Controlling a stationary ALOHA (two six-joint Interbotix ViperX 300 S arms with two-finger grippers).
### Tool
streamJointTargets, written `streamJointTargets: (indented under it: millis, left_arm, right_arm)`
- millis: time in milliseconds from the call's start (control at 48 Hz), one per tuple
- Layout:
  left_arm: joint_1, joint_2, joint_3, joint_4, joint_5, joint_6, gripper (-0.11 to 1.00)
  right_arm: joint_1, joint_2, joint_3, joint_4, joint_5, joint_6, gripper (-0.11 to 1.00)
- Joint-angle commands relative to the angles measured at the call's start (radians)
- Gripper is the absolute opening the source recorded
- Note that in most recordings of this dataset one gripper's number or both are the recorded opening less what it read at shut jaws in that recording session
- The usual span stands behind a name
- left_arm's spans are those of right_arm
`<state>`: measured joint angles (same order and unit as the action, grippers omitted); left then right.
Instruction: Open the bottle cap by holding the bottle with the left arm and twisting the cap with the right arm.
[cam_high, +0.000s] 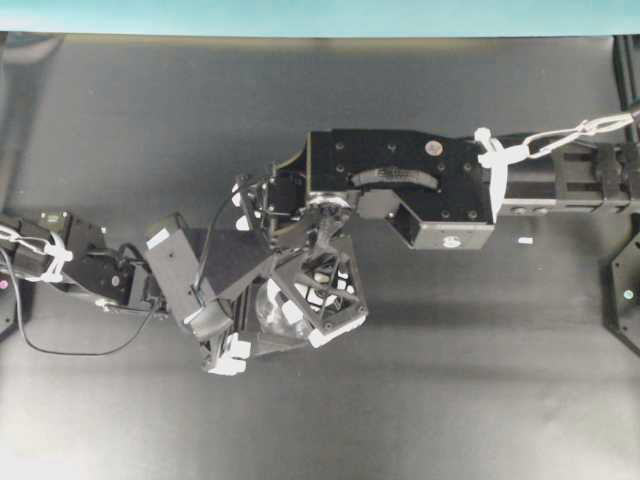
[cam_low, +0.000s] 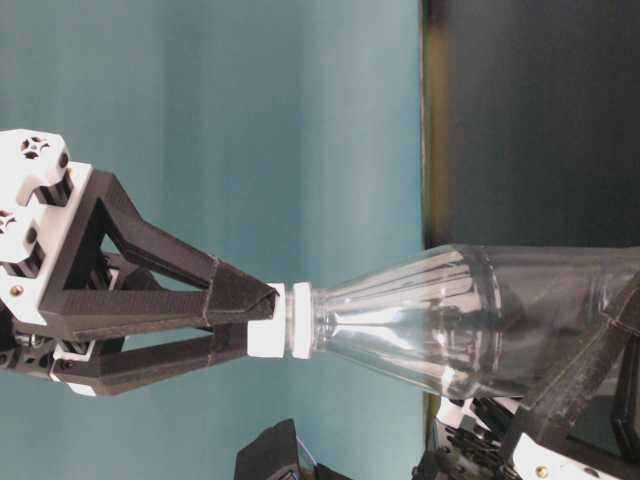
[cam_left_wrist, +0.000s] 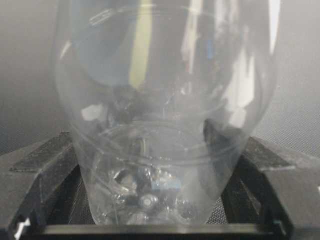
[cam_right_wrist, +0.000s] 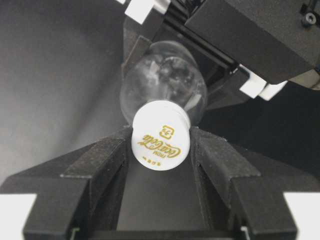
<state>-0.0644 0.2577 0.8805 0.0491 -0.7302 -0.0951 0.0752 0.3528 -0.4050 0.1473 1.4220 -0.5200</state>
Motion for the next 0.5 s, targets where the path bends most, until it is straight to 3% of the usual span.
streamJointTargets:
  millis: [0,104,208,292,479]
  left_arm:
    - [0.003,-0.002,-0.008,-0.003,-0.003,-0.009,0.82]
    - [0.003,-0.002,-0.008,-0.002,-0.002,-0.009,0.82]
    - [0.003,-0.002,-0.008,-0.002,0.002,-0.011,0.82]
    - [0.005,-0.002,-0.008,-0.002,0.002,-0.011,0.82]
    - [0.005,-0.002,-0.005,-0.002,0.002,-0.011,0.82]
  right_arm:
    - [0.037,0.003,0.005,0.002,-0.008,0.025,0.37]
    - [0.037,0.000,0.006,0.002,-0.020,0.048,0.41]
    - [0.037,-0.006,0.006,0.002,-0.037,0.092,0.68]
    - [0.037,-0.020,0.012,0.002,-0.061,0.123,0.83]
    - [0.038,-0.080,0.041,0.002,-0.092,0.173,0.83]
